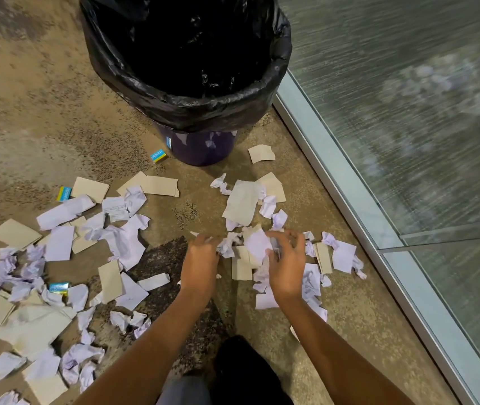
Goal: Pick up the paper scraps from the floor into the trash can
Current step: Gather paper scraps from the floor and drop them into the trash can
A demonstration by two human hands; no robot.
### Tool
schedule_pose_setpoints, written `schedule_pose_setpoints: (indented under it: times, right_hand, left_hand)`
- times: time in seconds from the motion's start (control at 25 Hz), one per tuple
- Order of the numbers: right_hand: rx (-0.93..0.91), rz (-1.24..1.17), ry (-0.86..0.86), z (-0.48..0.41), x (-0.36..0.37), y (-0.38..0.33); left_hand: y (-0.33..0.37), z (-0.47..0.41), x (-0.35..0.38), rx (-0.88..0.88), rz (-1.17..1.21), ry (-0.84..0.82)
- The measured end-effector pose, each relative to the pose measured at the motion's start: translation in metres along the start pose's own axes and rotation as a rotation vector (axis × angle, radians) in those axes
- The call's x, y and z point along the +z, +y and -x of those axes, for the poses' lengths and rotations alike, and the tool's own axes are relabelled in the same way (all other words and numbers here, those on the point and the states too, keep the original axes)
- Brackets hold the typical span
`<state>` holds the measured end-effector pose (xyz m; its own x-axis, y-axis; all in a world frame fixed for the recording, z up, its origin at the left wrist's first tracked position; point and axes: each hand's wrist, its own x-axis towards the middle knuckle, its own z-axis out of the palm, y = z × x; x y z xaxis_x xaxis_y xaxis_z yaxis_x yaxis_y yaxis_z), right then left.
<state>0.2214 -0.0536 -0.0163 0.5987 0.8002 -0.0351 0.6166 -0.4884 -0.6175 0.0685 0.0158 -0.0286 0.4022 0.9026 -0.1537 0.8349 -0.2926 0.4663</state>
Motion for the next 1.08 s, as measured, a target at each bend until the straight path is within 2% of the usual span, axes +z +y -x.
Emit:
schedule_pose_setpoints:
  times: [0.2, 0.32, 0.44, 0.6, 0.68, 0.8, 0.92, 1.08]
  right_hand:
    - [-0.082, -0.177, 0.25, -0.015, -0.037, -0.054]
    - [-0.13, -0.321, 0.36, -0.033, -0.063, -0.102]
    - [-0.275, -0.382, 0.508, -0.052, -0.085, -0.151]
    - [-0.342, -0.623, 0.531, -0.085, -0.104, -0.213]
    - [-0.4, -0.603, 0.529, -0.106, -0.101, -0.235]
    - [-0.358, -0.499, 0.459, -0.14, -0.085, -0.252]
    - [-0.255, -0.439, 0.332, -0.172, -0.067, -0.255]
    - [-0.298, -0.355, 0.107, -0.19, -0.056, -0.256]
  left_hand:
    - [0.024, 0.004, -0.065, -0.055, 0.275, 0.263]
    - [0.05, 0.003, -0.12, -0.007, 0.402, 0.467]
    - [0.073, -0.005, -0.176, 0.124, 0.39, 0.642]
    - [0.085, -0.039, -0.237, 0.191, 0.418, 0.798]
    - [0.08, -0.069, -0.253, 0.18, 0.449, 0.808]
    - [0.07, -0.117, -0.263, 0.101, 0.46, 0.678]
    - [0.065, -0.143, -0.262, 0.08, 0.366, 0.562]
    - [0.058, -0.154, -0.255, 0.028, 0.338, 0.437]
